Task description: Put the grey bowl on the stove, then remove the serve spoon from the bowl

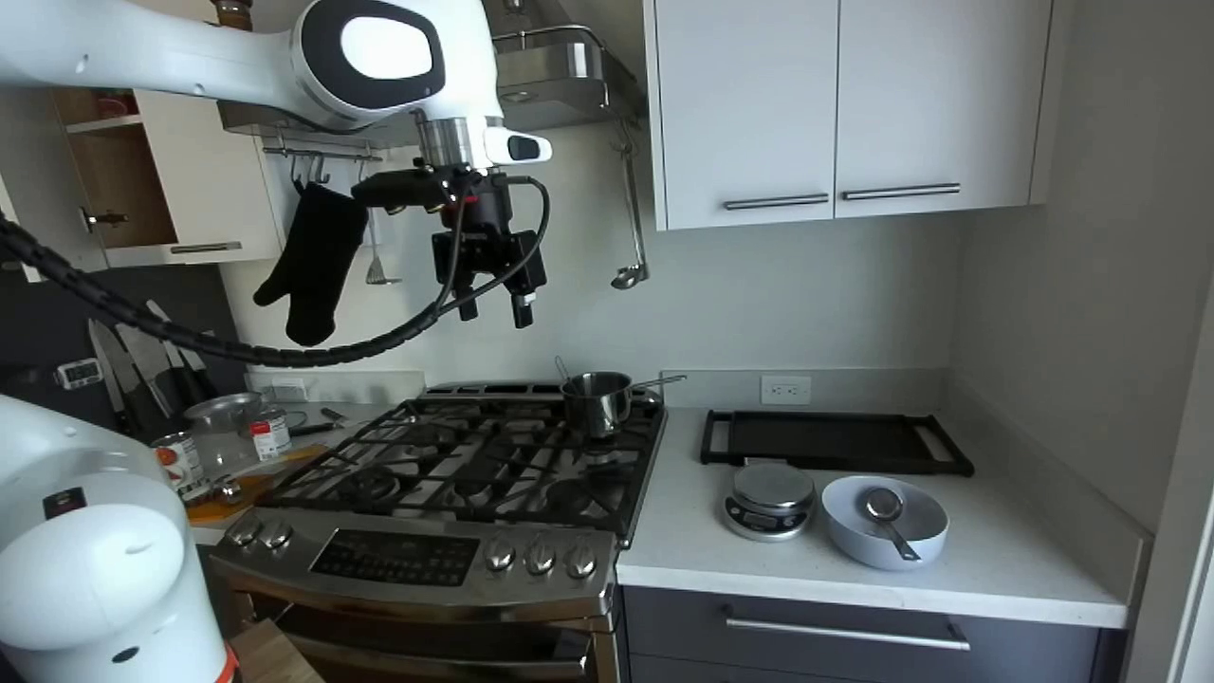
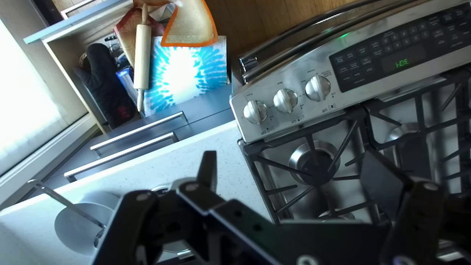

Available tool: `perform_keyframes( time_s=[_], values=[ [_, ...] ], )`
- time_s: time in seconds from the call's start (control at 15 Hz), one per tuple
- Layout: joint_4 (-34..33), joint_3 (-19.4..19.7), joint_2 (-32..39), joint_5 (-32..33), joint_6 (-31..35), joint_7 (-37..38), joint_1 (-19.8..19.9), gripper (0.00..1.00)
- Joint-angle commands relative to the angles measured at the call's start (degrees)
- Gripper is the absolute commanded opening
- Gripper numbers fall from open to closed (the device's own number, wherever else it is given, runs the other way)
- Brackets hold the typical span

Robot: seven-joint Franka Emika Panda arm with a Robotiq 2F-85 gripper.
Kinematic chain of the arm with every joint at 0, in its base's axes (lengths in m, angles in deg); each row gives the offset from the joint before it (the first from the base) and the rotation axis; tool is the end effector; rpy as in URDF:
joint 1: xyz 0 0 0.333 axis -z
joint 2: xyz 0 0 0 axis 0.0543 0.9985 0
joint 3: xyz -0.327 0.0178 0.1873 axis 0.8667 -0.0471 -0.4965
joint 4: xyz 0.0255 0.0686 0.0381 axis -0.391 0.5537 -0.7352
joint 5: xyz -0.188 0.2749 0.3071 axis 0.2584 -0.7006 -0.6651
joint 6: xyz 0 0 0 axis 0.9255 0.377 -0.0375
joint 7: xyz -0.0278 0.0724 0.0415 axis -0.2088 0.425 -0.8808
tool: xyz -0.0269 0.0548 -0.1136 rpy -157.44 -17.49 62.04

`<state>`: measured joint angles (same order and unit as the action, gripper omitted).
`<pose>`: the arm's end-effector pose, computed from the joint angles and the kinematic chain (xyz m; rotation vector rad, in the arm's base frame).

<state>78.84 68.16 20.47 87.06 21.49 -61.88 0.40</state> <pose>0.3567 -0.1133 0.6074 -3.1156 -0.1236 -0.1309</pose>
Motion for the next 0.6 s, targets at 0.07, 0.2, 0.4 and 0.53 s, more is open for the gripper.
perform_keyframes(
  time_s=[0.07,0.2,0.4,0.53],
  values=[
    [-0.1,0.0,0.0,0.0,-0.1,0.0,-0.1,1.0],
    [-0.5,1.9,2.8,-0.5,4.6,-2.2,-0.6,1.0],
    [-1.8,4.9,8.3,-0.9,12.3,-7.9,-1.3,1.0],
    [-3.8,7.4,13.6,-1.8,16.8,-12.6,-1.7,1.0]
  ],
)
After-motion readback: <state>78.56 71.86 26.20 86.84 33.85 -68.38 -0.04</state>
